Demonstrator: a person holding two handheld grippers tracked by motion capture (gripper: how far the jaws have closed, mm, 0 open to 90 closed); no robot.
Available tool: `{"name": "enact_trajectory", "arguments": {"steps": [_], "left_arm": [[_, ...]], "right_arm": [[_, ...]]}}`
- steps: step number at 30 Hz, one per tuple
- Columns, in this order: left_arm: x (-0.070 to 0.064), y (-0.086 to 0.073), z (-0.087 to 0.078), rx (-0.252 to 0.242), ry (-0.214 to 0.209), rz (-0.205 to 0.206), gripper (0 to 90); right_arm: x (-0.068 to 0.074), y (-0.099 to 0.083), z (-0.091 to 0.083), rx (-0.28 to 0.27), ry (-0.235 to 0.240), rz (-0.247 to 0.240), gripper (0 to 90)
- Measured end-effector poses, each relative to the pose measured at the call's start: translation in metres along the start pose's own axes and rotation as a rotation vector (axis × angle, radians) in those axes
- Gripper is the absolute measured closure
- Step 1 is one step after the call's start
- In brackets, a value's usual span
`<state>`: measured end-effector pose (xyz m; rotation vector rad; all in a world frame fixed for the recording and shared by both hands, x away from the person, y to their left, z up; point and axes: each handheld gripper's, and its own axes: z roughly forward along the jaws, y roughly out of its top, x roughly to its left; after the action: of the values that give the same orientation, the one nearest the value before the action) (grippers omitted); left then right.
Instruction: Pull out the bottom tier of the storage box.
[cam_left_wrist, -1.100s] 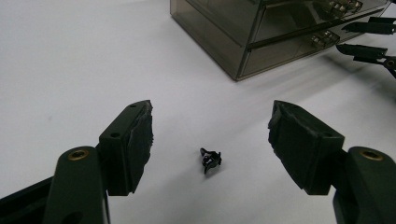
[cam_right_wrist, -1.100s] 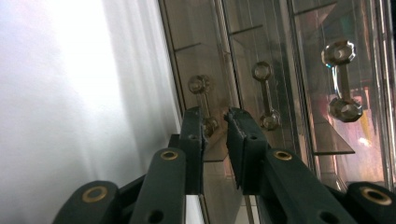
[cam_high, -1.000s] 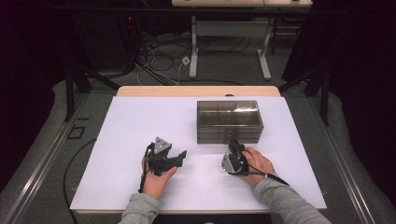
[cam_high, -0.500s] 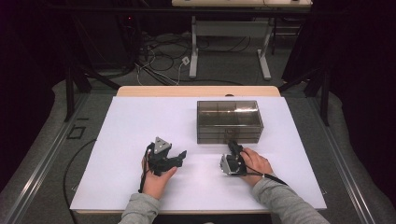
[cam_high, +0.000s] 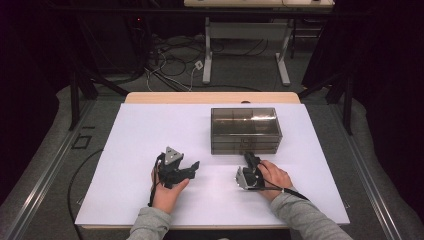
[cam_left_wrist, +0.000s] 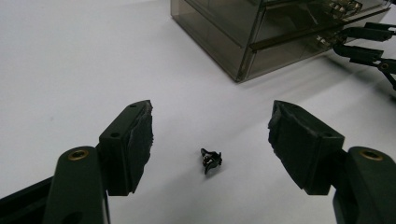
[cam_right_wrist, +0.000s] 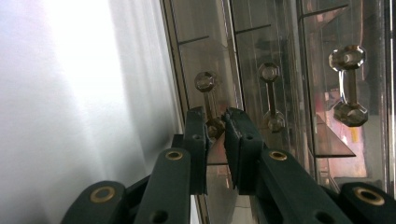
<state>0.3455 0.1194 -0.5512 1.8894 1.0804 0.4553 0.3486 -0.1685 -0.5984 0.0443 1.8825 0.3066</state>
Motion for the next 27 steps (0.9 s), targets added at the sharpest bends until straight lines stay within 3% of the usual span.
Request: {"name": "enact_trajectory", "arguments": {"steps": [9,10,12,16,27], "left_arm": [[0.000,0.000,0.000,0.003,0.001,0.000,30.9],[-0.001,0.000,0.000,0.003,0.001,0.001,30.9],[-0.001,0.000,0.000,0.003,0.001,-0.001,30.9],[-0.001,0.000,0.000,0.002,0.002,0.000,30.9],[-0.001,0.000,-0.001,0.002,0.002,-0.001,30.9]], "right_arm": [[0.004,0.000,-0.011,-0.003,0.008,0.003,79.9],[0.005,0.001,-0.014,-0.019,0.003,-0.009,86.8],[0.004,0.001,-0.015,-0.027,0.003,-0.005,86.7],[-0.002,0.001,-0.018,-0.037,0.047,0.045,77.2],[-0.018,0.001,-0.021,-0.055,0.124,0.076,68.5]]}}
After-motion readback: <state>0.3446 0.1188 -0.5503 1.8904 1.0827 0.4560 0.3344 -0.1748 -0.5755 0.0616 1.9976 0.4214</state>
